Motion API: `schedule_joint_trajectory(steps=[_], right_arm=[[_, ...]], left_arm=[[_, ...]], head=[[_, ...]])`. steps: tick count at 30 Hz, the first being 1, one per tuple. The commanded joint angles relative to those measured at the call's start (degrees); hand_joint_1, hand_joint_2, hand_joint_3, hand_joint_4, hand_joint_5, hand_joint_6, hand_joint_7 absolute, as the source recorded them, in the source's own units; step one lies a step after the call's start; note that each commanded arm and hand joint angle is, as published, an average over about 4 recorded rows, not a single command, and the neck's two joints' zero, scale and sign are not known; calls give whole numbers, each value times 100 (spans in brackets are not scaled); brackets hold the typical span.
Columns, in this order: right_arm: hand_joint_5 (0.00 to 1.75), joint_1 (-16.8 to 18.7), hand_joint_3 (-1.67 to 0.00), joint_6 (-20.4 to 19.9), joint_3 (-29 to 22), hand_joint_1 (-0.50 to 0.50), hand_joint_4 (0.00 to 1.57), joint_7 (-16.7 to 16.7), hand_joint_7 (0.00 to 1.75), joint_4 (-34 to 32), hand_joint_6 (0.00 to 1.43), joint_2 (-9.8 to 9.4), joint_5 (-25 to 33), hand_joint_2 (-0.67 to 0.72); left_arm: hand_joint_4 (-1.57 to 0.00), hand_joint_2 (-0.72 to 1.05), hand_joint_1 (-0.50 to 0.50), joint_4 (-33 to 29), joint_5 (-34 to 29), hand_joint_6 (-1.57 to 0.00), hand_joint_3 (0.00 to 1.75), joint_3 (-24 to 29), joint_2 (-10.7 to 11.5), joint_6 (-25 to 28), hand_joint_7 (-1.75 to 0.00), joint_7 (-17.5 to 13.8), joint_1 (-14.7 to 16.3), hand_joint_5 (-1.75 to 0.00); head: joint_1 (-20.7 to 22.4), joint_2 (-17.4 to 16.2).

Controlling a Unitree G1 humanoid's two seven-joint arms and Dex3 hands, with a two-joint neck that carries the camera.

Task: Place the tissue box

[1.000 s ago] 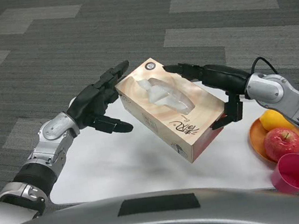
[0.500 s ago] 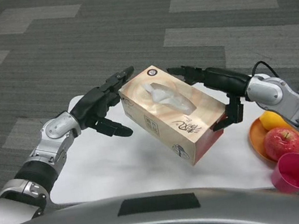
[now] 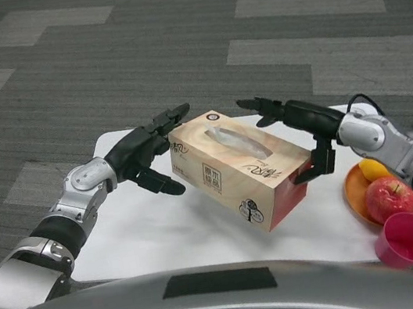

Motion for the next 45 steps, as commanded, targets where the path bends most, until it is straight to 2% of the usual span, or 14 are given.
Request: schedule_joint_trajectory(steps=[1,4,7,11,15,20,24,31,35,40,45], right_arm=[[58,-301,-153,-145,231,-17,25,-240,7,307,0,303,54,-43],[58,-319,-151,-151,323,-17,26,-275,7,491,0,367,54,-46],[58,-350,-153,-151,400,-17,26,-297,9,669,0,402,47,-41],[58,-363,-151,-151,486,-17,26,-327,7,895,0,441,32,-48],[58,-363,-151,-151,554,-17,26,-343,7,996,0,463,25,-41],[58,-369,-151,-151,611,-17,26,-354,9,1102,0,472,17,-41],[58,-369,-151,-151,640,-17,26,-378,7,1155,0,481,-10,-48],[58,-376,-151,-151,697,-17,26,-433,10,1335,0,569,-126,-48],[58,-389,-151,-151,750,-17,26,-459,14,1445,0,597,-144,-48],[58,-389,-151,-151,822,-17,26,-479,7,1590,0,613,-179,-49],[58,-389,-151,-151,864,-25,26,-490,7,1700,0,613,-179,-51]], left_arm=[[-22,60,50,297,147,0,9,-207,-280,-158,0,-171,-231,0],[-22,60,50,489,187,0,9,-257,-322,-158,0,-140,-308,0],[-22,60,50,678,215,0,9,-314,-370,-160,0,-112,-374,0],[-22,60,50,893,217,0,9,-409,-418,-176,0,-101,-442,0],[-22,60,50,950,217,0,9,-409,-418,-178,0,-94,-448,0],[-22,60,50,1058,228,0,9,-413,-418,-184,0,-81,-455,0],[-22,60,50,1203,250,0,9,-435,-418,-184,0,-39,-475,0],[-24,69,50,1530,261,0,9,-543,-436,-184,0,58,-523,0],[-23,67,50,1627,264,0,9,-618,-438,-184,0,119,-545,0],[-26,60,50,1723,334,0,9,-618,-456,-180,0,172,-545,0],[-26,67,50,1789,358,0,9,-618,-462,-176,0,190,-545,0]], head=[[-38,-3],[-54,-4],[-58,-7],[-56,-18],[-45,-20],[-59,-29],[-59,-29],[-34,-37],[-27,-39],[-26,-53],[-10,-57]])
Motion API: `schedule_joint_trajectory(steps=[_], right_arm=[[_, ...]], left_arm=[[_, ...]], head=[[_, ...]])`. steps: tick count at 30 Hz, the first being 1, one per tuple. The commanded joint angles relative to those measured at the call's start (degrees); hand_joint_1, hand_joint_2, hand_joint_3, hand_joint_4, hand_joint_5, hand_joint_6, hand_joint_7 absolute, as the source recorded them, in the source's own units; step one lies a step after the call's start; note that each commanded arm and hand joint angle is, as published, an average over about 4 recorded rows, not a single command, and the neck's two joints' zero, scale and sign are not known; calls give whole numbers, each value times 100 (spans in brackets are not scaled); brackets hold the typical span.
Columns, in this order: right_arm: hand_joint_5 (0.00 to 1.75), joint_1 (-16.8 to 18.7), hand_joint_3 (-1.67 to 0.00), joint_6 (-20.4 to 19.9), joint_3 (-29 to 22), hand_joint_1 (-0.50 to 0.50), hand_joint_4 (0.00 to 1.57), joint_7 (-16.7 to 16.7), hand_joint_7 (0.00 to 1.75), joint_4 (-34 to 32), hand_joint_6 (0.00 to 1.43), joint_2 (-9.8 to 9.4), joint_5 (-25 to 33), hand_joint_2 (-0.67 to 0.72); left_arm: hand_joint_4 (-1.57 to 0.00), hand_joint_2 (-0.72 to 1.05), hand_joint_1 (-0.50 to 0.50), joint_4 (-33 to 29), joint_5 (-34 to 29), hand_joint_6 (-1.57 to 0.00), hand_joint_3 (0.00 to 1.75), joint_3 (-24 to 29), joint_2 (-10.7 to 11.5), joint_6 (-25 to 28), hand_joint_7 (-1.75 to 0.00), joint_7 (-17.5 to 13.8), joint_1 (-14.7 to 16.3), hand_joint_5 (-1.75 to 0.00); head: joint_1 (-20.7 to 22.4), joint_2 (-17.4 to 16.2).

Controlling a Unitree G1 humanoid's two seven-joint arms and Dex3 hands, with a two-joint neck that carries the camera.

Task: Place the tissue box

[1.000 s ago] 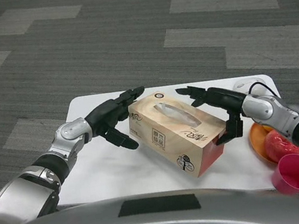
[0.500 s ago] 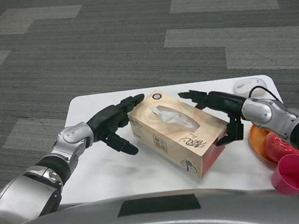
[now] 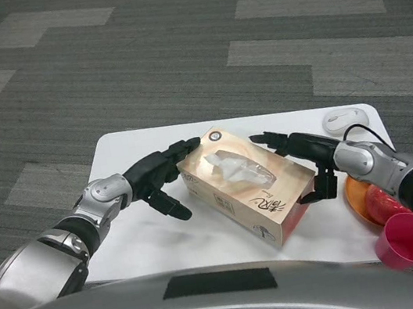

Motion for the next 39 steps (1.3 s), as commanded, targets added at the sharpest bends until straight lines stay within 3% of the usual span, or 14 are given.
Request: schedule_joint_trajectory(steps=[1,6,10,16,18,20,26,33,39], right_arm=[[58,-206,-151,-58,4,-25,26,-122,7,-7,0,109,58,-53],[58,-206,-151,-58,-35,-25,20,-122,10,-18,0,109,60,-48],[56,-202,-145,-56,-169,-25,9,-116,7,-55,0,92,64,-54],[10,-178,-139,-14,-314,-27,0,-1,7,-84,0,59,80,-54],[0,-173,-135,6,-354,-27,0,54,7,-84,0,50,84,-54],[0,-171,-131,23,-387,-25,0,98,7,-84,0,48,88,-54],[0,-145,-117,47,-565,-25,0,254,7,-121,0,10,97,-54],[0,-114,-95,47,-738,-22,0,370,7,-189,0,-31,91,-53],[0,-110,-79,47,-800,-20,0,436,7,-236,0,-69,91,-48]], left_arm=[[-26,69,50,66,95,0,9,-42,-79,-65,0,-46,-83,0],[-26,69,50,88,64,0,9,-7,-88,-65,0,-40,-83,0],[-26,69,50,93,40,0,9,154,-88,-65,0,-40,-46,0],[-23,69,50,97,-226,0,9,354,-59,-67,0,-40,33,0],[-19,78,50,110,-422,0,9,363,-38,-63,0,-40,53,0],[-13,91,50,126,-551,0,9,363,-22,-58,0,-40,68,0],[-6,105,50,132,-855,0,9,389,48,-65,0,-9,150,0],[0,105,50,110,-907,0,9,450,101,-162,0,119,268,0],[0,105,50,95,-1015,0,17,532,114,-656,0,558,424,0]], head=[[8,-3],[15,13],[15,29],[15,61],[18,70],[16,69],[8,78],[5,83],[32,93]])
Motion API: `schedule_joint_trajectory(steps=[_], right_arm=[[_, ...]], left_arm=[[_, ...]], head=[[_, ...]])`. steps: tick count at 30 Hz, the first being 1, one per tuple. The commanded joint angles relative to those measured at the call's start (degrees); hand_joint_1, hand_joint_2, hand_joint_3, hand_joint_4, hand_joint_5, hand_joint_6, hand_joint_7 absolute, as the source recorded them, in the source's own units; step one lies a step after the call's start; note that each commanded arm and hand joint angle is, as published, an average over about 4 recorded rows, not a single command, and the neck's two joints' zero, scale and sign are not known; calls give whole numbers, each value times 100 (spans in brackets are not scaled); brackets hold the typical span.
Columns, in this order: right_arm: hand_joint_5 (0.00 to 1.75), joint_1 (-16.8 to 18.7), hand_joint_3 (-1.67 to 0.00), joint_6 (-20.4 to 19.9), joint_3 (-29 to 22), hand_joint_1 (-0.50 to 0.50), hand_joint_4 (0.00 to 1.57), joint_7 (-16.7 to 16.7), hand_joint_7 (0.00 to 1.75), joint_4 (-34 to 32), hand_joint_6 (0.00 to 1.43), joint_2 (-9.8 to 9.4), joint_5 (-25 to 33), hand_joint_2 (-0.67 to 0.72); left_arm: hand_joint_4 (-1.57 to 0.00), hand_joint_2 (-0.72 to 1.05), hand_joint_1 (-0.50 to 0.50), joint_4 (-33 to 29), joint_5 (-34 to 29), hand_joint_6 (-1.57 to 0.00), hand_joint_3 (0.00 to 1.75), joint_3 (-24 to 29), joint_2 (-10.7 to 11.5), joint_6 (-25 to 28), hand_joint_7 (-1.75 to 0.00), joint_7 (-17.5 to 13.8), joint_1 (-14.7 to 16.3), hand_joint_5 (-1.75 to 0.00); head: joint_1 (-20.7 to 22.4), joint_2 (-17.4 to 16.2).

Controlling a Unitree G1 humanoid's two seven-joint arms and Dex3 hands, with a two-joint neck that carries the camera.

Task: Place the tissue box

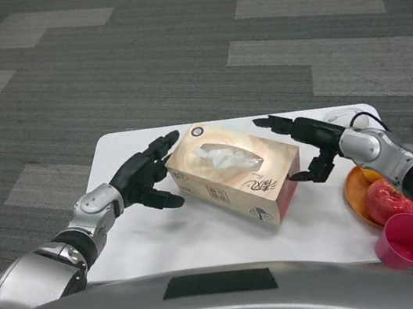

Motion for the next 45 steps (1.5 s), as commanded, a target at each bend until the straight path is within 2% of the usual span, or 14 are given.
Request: schedule_joint_trajectory(steps=[1,5,10,12,18,22,25,27,30,32,35,38,41,45], right_arm=[[0,-93,-79,10,-91,-19,0,44,7,-67,0,-38,71,-48],[0,-93,-71,10,-108,-17,0,74,0,-74,0,-49,69,-48],[0,-93,-63,23,-117,-17,0,142,0,-82,0,-60,58,-45],[0,-93,-63,48,-117,-17,0,180,3,-91,0,-60,40,-41],[0,-76,-63,107,-161,-17,0,263,0,-137,0,-78,-30,-41],[0,-23,-56,89,-315,-17,0,281,0,-203,0,-113,-30,-41],[0,28,-56,72,-486,-17,0,276,0,-274,0,-142,-4,-41],[0,63,-52,54,-583,-17,0,279,0,-315,0,-164,106,-38],[0,157,-44,19,-752,-17,0,281,0,-489,0,-205,400,-30],[0,208,-36,19,-851,-17,0,281,0,-645,0,-216,475,-29],[0,261,-32,15,-985,-17,0,246,0,-913,0,-230,704,-18],[0,285,-26,-60,-1064,-17,0,101,0,-1109,0,-245,980,-5],[0,294,-24,-247,-1099,-17,0,-99,0,-1240,0,-245,1255,-2],[0,375,-22,-456,-1211,-20,0,-376,0,-1381,0,-221,1497,9]], left_arm=[[0,105,50,-2,-95,0,17,60,75,-253,0,198,87,0],[0,105,50,-6,-101,0,17,78,90,-311,0,236,120,0],[0,105,50,-6,-108,0,17,197,101,-508,0,374,175,0],[0,105,50,-8,-108,0,17,258,101,-583,0,409,193,0],[0,105,50,-59,-138,0,17,535,114,-794,0,519,307,0],[0,105,50,-235,-169,0,17,772,154,-833,0,524,430,0],[0,105,50,-386,-244,0,17,917,191,-864,0,537,516,0],[0,105,50,-516,-319,0,17,1014,209,-888,0,561,582,0],[0,105,50,-826,-690,0,28,1069,251,-1014,0,684,731,0],[0,105,50,-1013,-919,0,35,1016,270,-1049,0,726,790,0],[0,105,50,-1379,-1343,0,37,900,312,-1049,0,757,863,0],[0,105,50,-1762,-1554,0,44,843,321,-1051,0,768,889,0],[0,105,50,-2173,-1782,0,44,706,334,-1051,0,770,891,0],[0,103,50,-2570,-1844,0,44,676,339,-1049,0,776,891,0]], head=[[6,4],[6,4],[14,-19],[14,-19],[21,-26],[21,-26],[17,-31],[12,-36],[-2,-36],[-8,-33],[-27,-24],[-24,-9],[-6,2],[-16,3]])
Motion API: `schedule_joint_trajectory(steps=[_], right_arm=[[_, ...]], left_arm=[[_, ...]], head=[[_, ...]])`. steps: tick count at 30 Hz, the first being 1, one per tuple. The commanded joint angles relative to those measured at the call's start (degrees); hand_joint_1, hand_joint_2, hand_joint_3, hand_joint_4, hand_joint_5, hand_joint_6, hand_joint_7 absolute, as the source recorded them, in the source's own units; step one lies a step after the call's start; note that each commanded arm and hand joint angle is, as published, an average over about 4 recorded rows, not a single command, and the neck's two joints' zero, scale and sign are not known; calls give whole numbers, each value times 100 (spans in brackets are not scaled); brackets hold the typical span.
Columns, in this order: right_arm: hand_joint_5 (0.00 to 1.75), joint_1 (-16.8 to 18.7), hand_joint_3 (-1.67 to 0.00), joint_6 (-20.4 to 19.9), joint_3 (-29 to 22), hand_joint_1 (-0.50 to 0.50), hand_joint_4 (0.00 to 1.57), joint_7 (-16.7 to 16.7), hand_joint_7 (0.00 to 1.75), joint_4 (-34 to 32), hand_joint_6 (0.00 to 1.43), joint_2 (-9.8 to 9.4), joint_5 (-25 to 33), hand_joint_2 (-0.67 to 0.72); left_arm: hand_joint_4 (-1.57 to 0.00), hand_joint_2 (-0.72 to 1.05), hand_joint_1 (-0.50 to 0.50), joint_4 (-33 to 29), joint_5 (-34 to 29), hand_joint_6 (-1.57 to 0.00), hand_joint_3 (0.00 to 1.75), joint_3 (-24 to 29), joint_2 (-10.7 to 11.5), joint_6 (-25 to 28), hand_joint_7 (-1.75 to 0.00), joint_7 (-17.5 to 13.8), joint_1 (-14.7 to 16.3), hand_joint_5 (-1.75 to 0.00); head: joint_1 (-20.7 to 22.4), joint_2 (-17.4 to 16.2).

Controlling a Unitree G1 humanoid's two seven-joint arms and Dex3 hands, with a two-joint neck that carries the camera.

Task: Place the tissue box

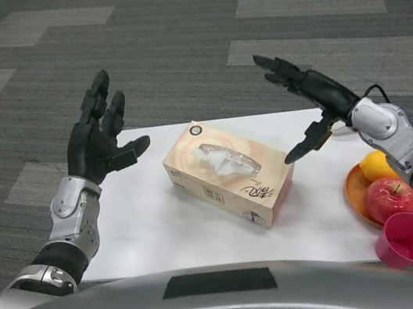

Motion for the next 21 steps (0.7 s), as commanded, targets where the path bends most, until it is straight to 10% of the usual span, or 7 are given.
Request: schedule_joint_trajectory(steps=[1,21], right_arm=[[0,91,-20,-211,-159,-21,0,-242,0,-151,0,9,212,9],[0,392,-16,-1248,-596,-28,0,-1351,0,-156,0,92,940,20]], left_arm=[[0,105,50,-275,-79,0,44,-4,106,-38,0,21,-1,0],[0,105,50,-985,-371,0,44,-53,-9,-56,0,28,-1,0]], head=[[-13,0],[-6,208]])
